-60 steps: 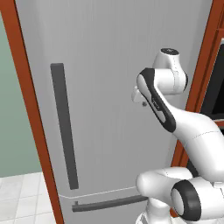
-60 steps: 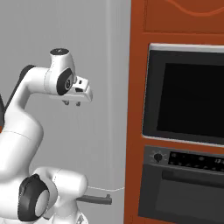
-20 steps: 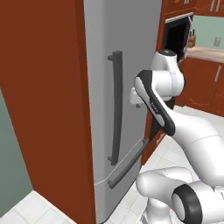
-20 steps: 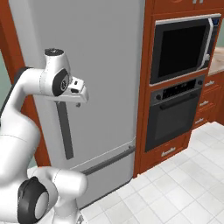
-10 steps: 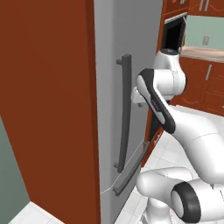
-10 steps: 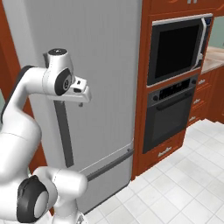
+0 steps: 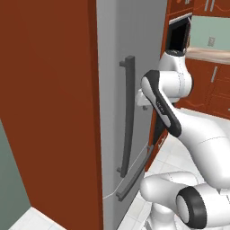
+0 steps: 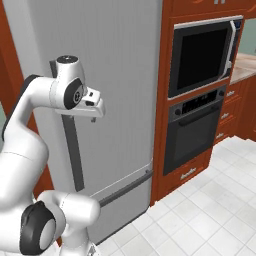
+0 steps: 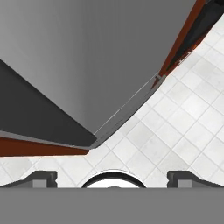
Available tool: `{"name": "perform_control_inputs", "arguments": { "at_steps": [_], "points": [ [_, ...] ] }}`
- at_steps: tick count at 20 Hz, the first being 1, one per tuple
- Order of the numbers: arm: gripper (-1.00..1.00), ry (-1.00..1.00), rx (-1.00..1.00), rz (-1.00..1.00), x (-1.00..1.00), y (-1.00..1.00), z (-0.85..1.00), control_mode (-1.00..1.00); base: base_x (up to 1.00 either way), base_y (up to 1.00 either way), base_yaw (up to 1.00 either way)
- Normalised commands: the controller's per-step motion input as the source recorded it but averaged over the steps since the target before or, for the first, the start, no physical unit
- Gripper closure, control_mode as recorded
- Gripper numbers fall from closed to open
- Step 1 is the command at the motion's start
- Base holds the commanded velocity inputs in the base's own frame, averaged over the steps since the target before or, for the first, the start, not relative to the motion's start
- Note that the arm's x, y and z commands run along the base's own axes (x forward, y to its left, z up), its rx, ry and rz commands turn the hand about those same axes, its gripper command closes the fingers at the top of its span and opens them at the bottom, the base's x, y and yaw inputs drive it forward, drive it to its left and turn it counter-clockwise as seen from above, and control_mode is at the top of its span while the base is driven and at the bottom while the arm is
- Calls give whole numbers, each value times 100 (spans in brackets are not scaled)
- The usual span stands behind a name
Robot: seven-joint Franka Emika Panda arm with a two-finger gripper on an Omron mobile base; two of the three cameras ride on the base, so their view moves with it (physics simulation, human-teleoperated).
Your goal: Gather the lemon and corn from the fridge and place them on a tray on the dining counter. Then gather the chicken drumstick and fish from the fridge and place them on the other tray.
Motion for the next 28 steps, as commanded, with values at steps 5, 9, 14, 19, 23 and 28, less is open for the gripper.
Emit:
{"name": "perform_control_inputs", "arguments": {
  "at_steps": [5,9,14,19,23,28],
  "points": [
    [-100,0,0,0,0,0,0,100,0,3,0],
    [-100,-10,0,0,-9,3,-1,-100,0,0,0],
    [-100,-48,-1,8,-23,7,-17,-100,0,0,0],
    [-100,-41,0,25,-22,-3,-18,-100,0,0,0],
    [-100,-25,0,37,6,11,-20,-100,0,0,0],
    [-100,-11,0,44,4,38,-20,-100,0,0,0]
  ]
}}
